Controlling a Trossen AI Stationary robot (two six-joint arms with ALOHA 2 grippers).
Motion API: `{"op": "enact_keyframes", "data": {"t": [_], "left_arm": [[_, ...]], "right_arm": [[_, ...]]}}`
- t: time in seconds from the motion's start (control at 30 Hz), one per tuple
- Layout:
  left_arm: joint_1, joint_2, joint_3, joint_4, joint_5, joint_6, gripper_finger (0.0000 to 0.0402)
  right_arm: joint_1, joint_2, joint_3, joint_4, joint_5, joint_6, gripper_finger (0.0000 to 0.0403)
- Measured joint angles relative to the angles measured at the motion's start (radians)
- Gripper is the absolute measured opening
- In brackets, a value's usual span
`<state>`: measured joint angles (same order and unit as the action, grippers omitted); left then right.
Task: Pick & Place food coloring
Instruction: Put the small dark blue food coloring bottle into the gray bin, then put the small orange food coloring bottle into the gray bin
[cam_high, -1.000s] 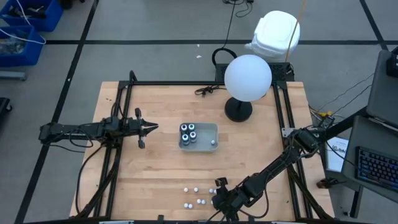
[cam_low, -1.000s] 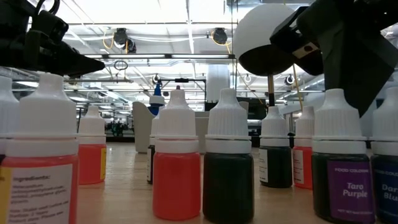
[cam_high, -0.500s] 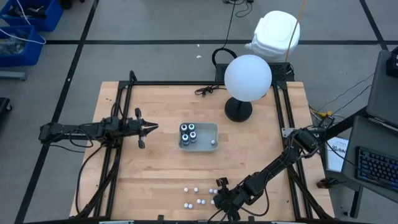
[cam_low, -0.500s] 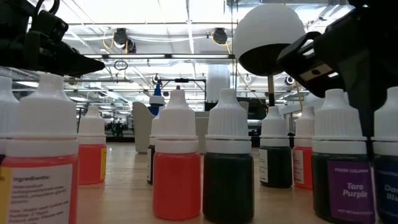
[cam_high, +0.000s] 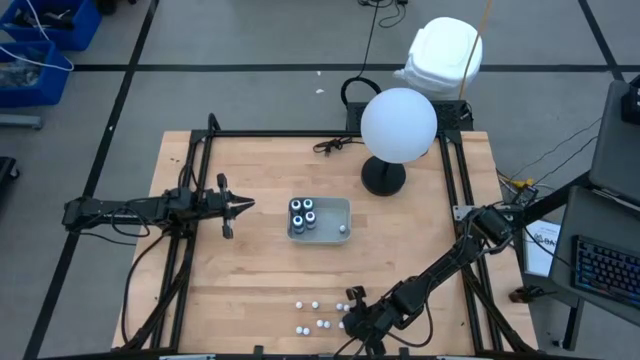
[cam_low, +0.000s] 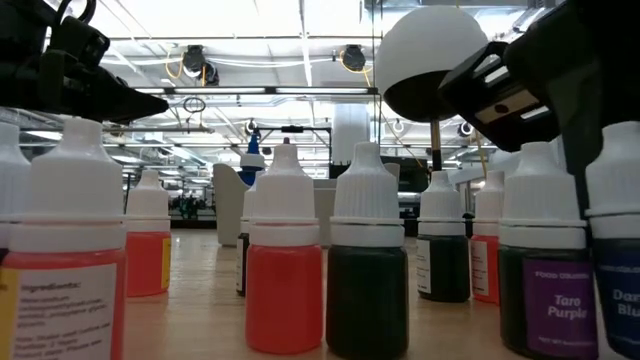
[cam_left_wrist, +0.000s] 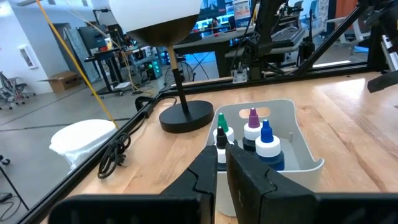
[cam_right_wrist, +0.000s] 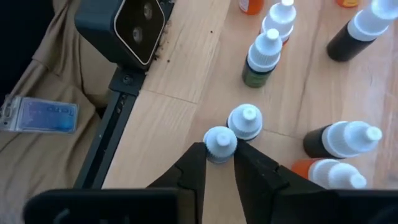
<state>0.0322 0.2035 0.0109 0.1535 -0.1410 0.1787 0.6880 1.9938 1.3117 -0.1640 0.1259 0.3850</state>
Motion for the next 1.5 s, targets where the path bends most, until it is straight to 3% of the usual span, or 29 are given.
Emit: {"op": "enact_keyframes", "data": {"t": [0.53, 0.67, 0.97, 1.2, 1.5], "left_arm": [[0.0, 0.0, 0.0, 0.0, 0.0, -0.001, 0.0042], [0.0, 0.0, 0.0, 0.0, 0.0, -0.004, 0.0042], [0.0, 0.0, 0.0, -0.002, 0.0, -0.009, 0.0042], [0.0, 0.001, 0.0, -0.01, 0.0, -0.031, 0.0042], [0.0, 0.001, 0.0, -0.017, 0.0, -0.035, 0.0042]], "right_arm": [[0.013, -0.072, 0.001, -0.053, 0.036, -0.013, 0.0003], [0.01, -0.072, 0.001, -0.112, 0.129, -0.006, 0.0005], [-0.001, -0.108, 0.001, -0.165, 0.245, -0.007, 0.0094], [-0.018, -0.097, 0.002, -0.16, 0.24, -0.006, 0.0173], [-0.021, -0.077, -0.011, -0.138, 0.21, -0.006, 0.0199]]}}
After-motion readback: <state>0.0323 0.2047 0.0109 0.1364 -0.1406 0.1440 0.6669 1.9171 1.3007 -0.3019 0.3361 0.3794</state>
